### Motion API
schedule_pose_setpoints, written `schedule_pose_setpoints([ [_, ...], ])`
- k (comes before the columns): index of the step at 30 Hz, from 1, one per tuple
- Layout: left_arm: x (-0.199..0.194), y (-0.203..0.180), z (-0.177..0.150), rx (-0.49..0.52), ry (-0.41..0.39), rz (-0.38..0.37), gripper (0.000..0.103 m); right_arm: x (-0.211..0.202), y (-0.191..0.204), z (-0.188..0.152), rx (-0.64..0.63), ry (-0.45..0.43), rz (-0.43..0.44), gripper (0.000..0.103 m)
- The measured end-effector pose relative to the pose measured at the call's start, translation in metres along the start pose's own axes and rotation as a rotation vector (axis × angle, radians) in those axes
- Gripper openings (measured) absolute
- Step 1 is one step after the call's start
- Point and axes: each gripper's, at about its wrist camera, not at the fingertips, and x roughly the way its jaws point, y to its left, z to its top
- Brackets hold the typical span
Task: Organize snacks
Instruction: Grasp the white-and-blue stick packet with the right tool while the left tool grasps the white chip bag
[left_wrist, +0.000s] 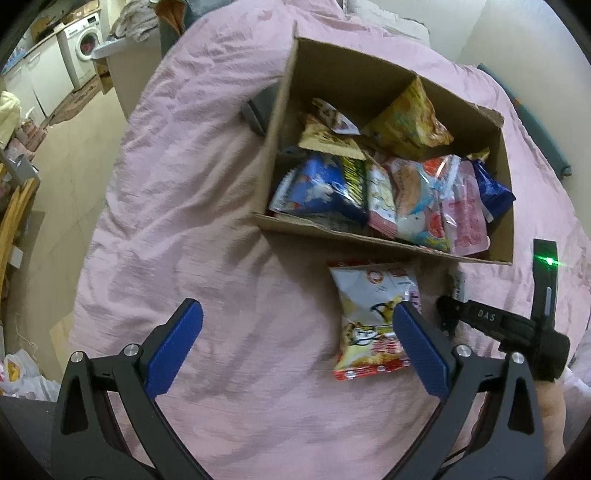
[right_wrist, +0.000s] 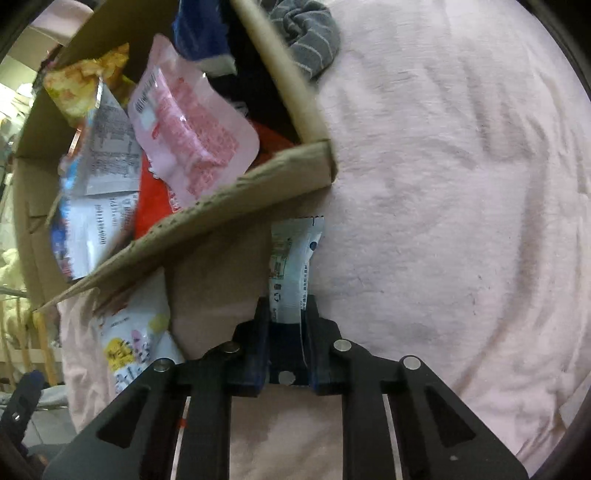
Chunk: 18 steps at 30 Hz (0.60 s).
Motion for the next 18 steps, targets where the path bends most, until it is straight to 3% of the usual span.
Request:
schedule_pose_setpoints([
  [8, 0.021, -0.032, 0.002, 0.03, 0.062, -0.037, 0.101, -0.037, -0.006, -0.021, -0.056, -0.05, 0.091, 0.017],
  [18, 0.068, -0.072, -0.006, 0.076, 0.173, 0.028, 0.101, -0.068, -0.029, -0.029, -0.029, -0.084, 0.154, 0.017],
])
